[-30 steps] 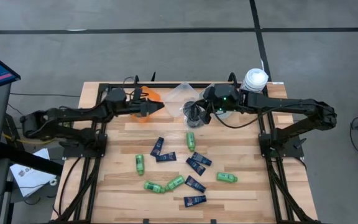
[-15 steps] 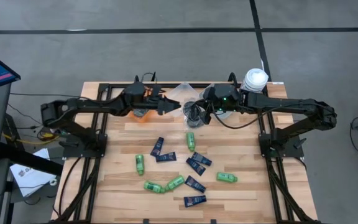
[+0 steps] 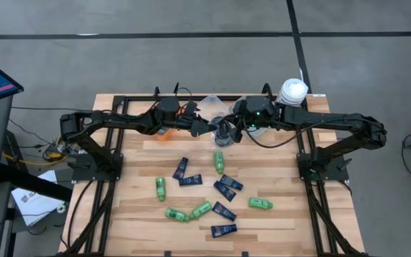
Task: Pick & Place Travel size toiletries
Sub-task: Put the hairbrush into the orange bin
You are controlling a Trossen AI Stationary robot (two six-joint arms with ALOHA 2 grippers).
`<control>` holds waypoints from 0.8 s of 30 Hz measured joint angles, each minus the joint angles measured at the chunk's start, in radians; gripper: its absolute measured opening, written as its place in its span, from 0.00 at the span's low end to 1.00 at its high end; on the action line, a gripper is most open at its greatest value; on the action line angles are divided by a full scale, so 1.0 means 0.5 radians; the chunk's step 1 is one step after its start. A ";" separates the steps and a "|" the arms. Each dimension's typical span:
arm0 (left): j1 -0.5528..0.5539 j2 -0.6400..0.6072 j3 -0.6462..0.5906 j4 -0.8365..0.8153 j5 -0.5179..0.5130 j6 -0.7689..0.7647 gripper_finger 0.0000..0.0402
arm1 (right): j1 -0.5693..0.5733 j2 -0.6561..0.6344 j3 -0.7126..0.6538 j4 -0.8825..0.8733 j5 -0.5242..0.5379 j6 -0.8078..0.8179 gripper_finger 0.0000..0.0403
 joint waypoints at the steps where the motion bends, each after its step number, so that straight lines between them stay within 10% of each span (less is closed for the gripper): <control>1: 0.000 0.007 0.004 0.000 0.000 0.000 0.66 | 0.000 0.000 0.000 0.000 0.000 0.000 0.00; 18: 0.002 0.008 0.003 -0.001 -0.021 -0.002 0.07 | 0.003 0.000 0.000 0.000 -0.006 0.000 0.00; 24: 0.002 0.008 0.002 -0.002 -0.019 -0.002 0.06 | 0.004 0.000 0.000 0.000 -0.014 -0.024 0.09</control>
